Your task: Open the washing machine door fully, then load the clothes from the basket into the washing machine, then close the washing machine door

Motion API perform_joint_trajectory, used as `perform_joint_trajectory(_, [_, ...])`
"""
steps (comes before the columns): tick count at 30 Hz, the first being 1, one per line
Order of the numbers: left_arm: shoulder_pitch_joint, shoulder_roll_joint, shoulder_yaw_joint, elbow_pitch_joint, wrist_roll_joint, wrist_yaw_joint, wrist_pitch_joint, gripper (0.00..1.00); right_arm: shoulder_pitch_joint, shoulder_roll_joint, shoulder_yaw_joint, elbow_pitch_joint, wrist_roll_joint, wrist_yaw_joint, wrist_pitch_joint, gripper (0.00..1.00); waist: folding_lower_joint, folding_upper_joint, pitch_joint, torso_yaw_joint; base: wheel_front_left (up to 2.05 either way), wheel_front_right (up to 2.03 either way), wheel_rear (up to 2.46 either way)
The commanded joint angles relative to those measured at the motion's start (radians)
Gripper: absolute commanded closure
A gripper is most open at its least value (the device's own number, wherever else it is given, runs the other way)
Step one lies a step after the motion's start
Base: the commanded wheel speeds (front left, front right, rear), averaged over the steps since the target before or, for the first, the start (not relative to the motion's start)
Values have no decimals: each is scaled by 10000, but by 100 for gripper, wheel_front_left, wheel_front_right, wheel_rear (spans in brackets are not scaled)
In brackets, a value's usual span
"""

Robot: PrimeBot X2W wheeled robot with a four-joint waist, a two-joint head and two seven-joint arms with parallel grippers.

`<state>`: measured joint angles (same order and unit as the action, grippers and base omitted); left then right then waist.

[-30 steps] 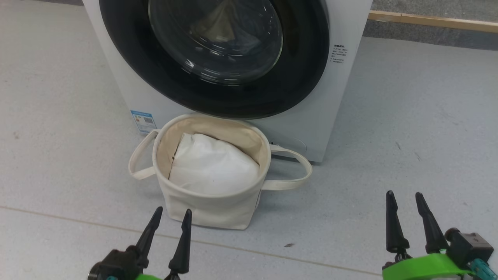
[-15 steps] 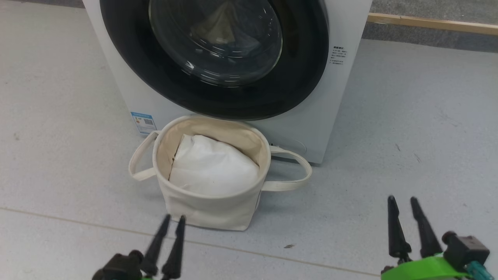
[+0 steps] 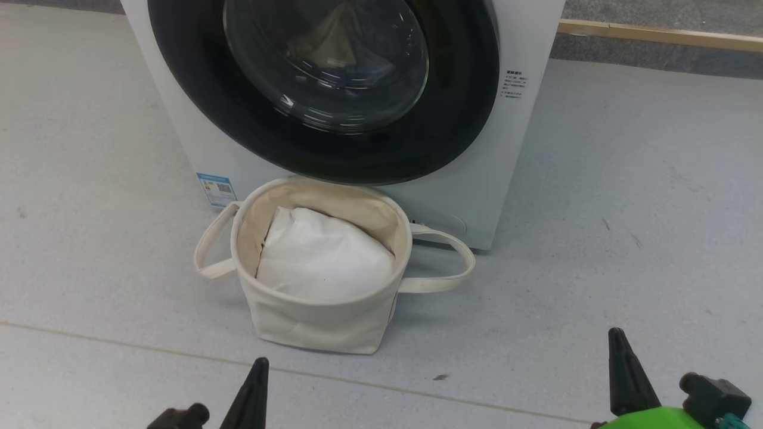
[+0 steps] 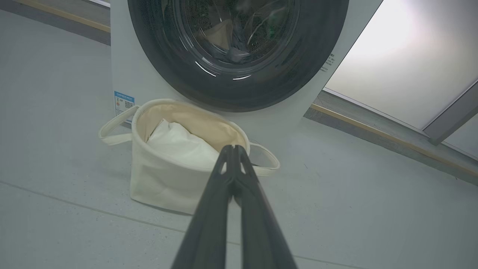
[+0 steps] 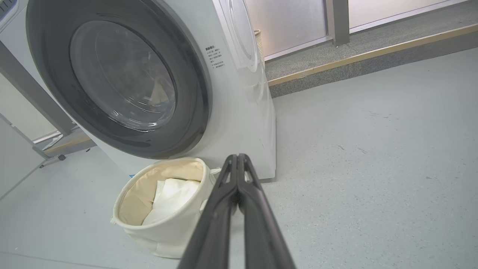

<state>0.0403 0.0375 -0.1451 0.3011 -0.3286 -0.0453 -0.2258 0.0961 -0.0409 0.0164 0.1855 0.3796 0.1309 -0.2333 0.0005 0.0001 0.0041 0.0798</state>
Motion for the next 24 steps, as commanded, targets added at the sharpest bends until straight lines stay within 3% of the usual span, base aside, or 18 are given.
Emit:
perform_joint_trajectory(1, [-376,53,176,-316,-360,-78,56,100,-358,-83,-38,-248,367,0,75,100,-4,-1,5,-14,0,0,0])
perform_joint_trajectory(24, [-595,111,592,-362,-2853,-230,664,100,-687,-184,-149,-84,2824,0,631,100,-5,-1,4,-168,0,0,0])
